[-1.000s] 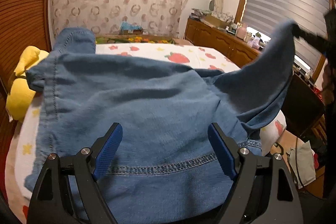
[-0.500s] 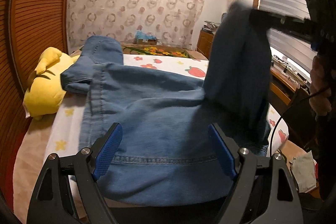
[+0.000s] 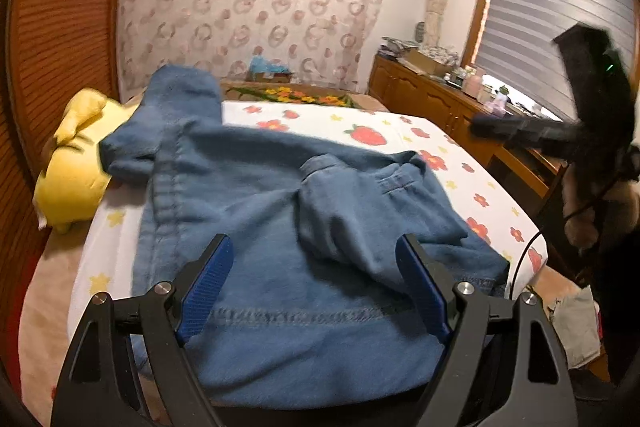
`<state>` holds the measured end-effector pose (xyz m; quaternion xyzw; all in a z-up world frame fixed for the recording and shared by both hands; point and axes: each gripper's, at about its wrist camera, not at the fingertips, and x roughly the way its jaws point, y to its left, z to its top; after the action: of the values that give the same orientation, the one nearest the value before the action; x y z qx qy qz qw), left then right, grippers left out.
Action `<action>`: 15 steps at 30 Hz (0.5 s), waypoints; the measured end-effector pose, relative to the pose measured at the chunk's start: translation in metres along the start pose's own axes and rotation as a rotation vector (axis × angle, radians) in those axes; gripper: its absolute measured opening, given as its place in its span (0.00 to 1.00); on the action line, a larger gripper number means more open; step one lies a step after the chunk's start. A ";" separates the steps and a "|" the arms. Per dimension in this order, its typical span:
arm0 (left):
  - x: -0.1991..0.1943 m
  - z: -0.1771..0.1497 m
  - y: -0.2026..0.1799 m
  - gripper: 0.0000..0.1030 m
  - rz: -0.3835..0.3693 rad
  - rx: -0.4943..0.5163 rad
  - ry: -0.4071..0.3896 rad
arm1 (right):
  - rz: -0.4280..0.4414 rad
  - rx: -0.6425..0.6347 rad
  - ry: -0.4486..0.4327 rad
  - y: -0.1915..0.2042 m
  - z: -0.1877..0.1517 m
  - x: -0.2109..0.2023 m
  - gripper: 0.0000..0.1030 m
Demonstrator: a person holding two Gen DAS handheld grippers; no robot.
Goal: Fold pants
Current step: 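Grasp the jeans with the left gripper while the right grasps the leg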
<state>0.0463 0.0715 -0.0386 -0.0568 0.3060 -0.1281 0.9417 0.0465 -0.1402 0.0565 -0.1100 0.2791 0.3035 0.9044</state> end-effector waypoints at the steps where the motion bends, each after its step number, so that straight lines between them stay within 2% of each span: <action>1: 0.002 0.003 -0.002 0.81 -0.007 0.007 0.000 | 0.003 0.012 0.015 -0.001 0.000 0.004 0.34; 3: 0.008 0.007 -0.008 0.81 -0.029 0.020 0.003 | 0.013 0.033 0.043 0.001 -0.006 0.010 0.34; 5: 0.016 0.012 -0.014 0.72 -0.046 0.034 0.009 | 0.024 0.044 0.068 0.006 -0.010 0.017 0.34; 10: 0.039 0.023 -0.024 0.57 -0.104 0.051 0.039 | 0.057 0.068 0.108 0.021 -0.013 0.036 0.34; 15: 0.067 0.034 -0.032 0.56 -0.096 0.078 0.089 | 0.070 0.077 0.134 0.034 -0.009 0.051 0.34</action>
<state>0.1123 0.0230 -0.0430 -0.0290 0.3391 -0.1875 0.9214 0.0557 -0.0918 0.0193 -0.0854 0.3540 0.3160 0.8761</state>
